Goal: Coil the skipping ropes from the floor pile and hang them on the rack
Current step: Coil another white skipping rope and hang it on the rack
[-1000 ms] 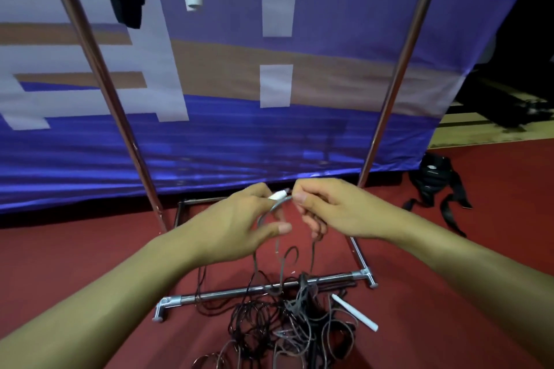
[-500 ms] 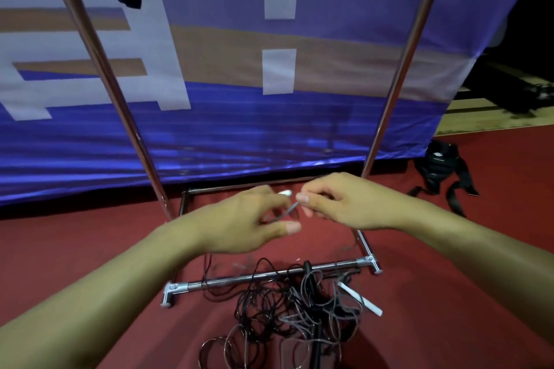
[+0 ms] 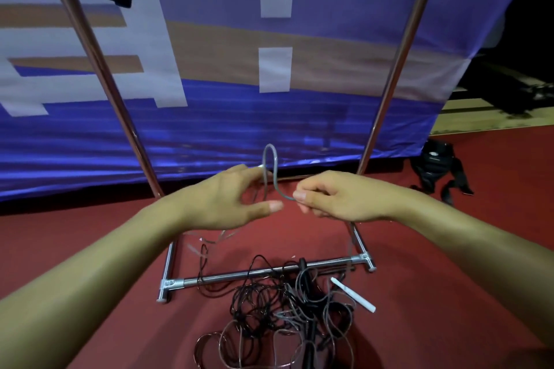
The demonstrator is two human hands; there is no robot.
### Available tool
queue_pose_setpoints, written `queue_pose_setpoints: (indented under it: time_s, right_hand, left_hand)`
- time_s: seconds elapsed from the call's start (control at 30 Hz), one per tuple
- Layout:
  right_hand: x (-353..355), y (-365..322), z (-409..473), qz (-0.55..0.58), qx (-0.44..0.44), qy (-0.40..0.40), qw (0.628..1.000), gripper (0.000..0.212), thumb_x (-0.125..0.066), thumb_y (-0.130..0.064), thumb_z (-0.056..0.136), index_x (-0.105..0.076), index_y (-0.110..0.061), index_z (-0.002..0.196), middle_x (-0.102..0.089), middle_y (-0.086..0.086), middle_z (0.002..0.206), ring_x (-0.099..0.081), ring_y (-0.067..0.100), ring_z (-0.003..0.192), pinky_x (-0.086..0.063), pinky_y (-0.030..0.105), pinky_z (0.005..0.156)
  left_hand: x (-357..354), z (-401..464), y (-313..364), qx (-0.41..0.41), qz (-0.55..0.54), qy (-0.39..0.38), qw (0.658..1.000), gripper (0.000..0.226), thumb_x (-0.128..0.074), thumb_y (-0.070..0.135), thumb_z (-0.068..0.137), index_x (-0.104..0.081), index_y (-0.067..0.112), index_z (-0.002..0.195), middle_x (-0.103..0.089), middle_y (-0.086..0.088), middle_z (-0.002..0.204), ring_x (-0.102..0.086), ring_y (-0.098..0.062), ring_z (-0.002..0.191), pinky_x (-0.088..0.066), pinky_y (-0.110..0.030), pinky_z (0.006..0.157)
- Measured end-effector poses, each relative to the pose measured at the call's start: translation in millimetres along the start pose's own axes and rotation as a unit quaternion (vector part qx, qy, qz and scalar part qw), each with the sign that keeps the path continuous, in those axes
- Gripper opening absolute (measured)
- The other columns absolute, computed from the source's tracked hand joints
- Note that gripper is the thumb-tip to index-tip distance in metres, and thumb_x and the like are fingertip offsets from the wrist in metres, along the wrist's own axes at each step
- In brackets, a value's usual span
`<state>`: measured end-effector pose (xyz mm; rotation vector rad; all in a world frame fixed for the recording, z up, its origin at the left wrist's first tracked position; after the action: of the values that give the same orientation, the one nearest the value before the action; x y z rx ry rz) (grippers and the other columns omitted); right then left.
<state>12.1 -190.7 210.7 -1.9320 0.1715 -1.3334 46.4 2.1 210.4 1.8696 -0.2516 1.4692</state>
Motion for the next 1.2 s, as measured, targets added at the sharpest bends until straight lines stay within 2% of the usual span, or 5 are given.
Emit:
queue_pose_setpoints:
  time_s: [0.3, 0.57, 0.87, 1.03, 1.2]
  right_hand:
    - [-6, -2, -5, -0.128, -0.025, -0.067, 0.989, 0.036, -0.046, -0.042, 0.108, -0.068, -0.026, 0.083, -0.054, -0.003, 0.065, -0.045, 0.006, 0.055, -0.037, 0.020, 0.058]
    - [4, -2, -5, -0.063, -0.029, 0.004, 0.998, 0.043, -0.045, -0.051, 0.106, -0.065, -0.024, 0.079, -0.056, 0.002, 0.061, -0.046, 0.010, 0.053, -0.041, 0.029, 0.058]
    - [1, 8, -8, -0.087, 0.007, -0.038, 0.995, 0.040, -0.042, -0.044, 0.108, -0.065, -0.025, 0.082, -0.052, -0.008, 0.063, -0.048, 0.006, 0.057, -0.046, 0.029, 0.065]
    - [0, -13, 2, -0.072, 0.024, 0.014, 0.997, 0.043, -0.043, -0.056, 0.104, -0.067, -0.030, 0.079, -0.061, -0.002, 0.066, -0.054, 0.016, 0.059, -0.046, 0.030, 0.063]
    - [1, 33, -13, -0.035, -0.135, -0.099, 0.985, 0.042, -0.045, -0.046, 0.107, -0.061, -0.018, 0.080, -0.050, -0.009, 0.052, -0.045, 0.009, 0.047, -0.045, 0.025, 0.052]
  left_hand:
    - [16, -9, -13, 0.026, 0.029, 0.003, 0.999, 0.068, -0.073, 0.033, 0.091, -0.045, 0.021, 0.152, -0.046, 0.001, 0.147, -0.047, -0.015, 0.137, -0.033, -0.019, 0.112]
    - [1, 4, 6, -0.078, 0.048, 0.019, 0.996, 0.033, -0.050, 0.034, 0.106, -0.069, 0.014, 0.089, -0.059, -0.001, 0.092, -0.059, -0.018, 0.087, -0.046, -0.035, 0.087]
    - [2, -12, -8, -0.030, 0.011, -0.004, 0.999, 0.070, -0.067, 0.066, 0.085, -0.053, 0.032, 0.144, -0.053, 0.007, 0.139, -0.053, -0.008, 0.128, -0.039, -0.025, 0.111]
    - [-7, -5, 33, -0.140, 0.020, 0.010, 0.990, 0.024, -0.053, 0.035, 0.106, -0.072, 0.023, 0.099, -0.053, 0.014, 0.088, -0.052, -0.007, 0.084, -0.045, -0.029, 0.087]
    - [15, 2, -44, -0.006, 0.150, 0.045, 0.988, 0.025, -0.060, 0.032, 0.102, -0.074, 0.013, 0.096, -0.048, 0.001, 0.086, -0.064, -0.034, 0.097, -0.047, -0.040, 0.085]
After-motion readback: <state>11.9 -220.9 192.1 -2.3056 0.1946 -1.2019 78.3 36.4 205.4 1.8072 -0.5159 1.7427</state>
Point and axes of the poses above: each hand's wrist, its own z-axis towards the middle knuckle, its own x-axis out of the back of the hand, y = z × x, the point moved 5 cm from there along z, towards the middle knuckle
